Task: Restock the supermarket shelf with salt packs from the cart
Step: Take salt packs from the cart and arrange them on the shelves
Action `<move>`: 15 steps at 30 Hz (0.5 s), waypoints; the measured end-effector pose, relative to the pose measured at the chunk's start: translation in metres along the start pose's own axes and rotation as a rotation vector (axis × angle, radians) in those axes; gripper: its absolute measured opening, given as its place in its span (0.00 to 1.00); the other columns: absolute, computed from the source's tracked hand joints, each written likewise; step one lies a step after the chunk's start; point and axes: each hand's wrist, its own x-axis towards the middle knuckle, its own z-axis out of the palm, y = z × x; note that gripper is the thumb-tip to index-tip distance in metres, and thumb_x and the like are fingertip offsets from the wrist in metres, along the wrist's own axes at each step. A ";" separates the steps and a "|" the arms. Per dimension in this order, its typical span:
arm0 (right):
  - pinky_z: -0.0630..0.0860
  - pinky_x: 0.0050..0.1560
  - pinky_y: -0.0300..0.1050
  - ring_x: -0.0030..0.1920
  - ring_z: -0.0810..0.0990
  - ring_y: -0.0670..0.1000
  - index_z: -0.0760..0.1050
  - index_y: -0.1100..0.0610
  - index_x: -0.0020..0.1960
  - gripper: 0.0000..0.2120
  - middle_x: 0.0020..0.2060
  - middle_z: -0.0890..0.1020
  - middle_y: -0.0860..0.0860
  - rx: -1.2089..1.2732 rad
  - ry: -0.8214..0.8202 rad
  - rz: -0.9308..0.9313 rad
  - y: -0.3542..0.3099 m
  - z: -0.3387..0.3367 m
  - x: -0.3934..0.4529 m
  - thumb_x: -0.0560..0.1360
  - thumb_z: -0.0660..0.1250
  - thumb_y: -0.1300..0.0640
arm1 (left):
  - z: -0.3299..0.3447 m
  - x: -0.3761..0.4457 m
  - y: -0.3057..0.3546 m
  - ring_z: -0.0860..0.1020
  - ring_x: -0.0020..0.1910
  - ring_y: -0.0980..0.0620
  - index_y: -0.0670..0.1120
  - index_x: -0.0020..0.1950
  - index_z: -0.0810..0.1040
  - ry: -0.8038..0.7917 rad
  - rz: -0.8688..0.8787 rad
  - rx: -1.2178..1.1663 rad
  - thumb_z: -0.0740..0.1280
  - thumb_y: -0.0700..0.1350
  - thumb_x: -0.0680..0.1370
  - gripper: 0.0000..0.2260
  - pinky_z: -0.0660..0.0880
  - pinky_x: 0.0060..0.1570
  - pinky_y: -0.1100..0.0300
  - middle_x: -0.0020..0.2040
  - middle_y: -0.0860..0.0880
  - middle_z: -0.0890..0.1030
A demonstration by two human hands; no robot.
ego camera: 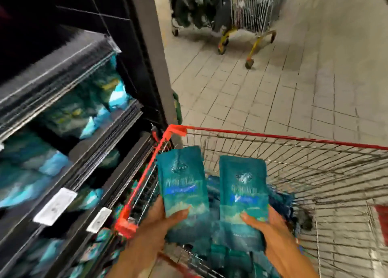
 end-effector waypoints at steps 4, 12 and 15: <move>0.72 0.65 0.64 0.58 0.82 0.60 0.74 0.62 0.65 0.53 0.58 0.82 0.61 -0.125 -0.172 -0.103 0.001 0.052 -0.025 0.43 0.88 0.52 | -0.052 -0.063 0.008 0.84 0.53 0.44 0.44 0.60 0.78 0.143 0.144 -0.008 0.82 0.46 0.57 0.33 0.81 0.46 0.58 0.54 0.44 0.85; 0.83 0.45 0.48 0.47 0.86 0.57 0.85 0.58 0.49 0.23 0.46 0.87 0.58 -0.427 -0.552 -0.195 0.017 0.184 -0.044 0.55 0.82 0.59 | -0.155 -0.169 -0.009 0.85 0.38 0.55 0.40 0.54 0.80 0.619 0.219 -0.133 0.73 0.27 0.68 0.16 0.79 0.34 0.67 0.44 0.47 0.87; 0.82 0.41 0.45 0.46 0.87 0.56 0.85 0.49 0.49 0.19 0.46 0.87 0.55 -0.523 -0.713 -0.209 0.031 0.242 -0.063 0.59 0.82 0.57 | -0.197 -0.197 -0.015 0.85 0.39 0.55 0.42 0.50 0.81 0.778 0.269 -0.134 0.73 0.29 0.69 0.13 0.80 0.37 0.66 0.42 0.49 0.87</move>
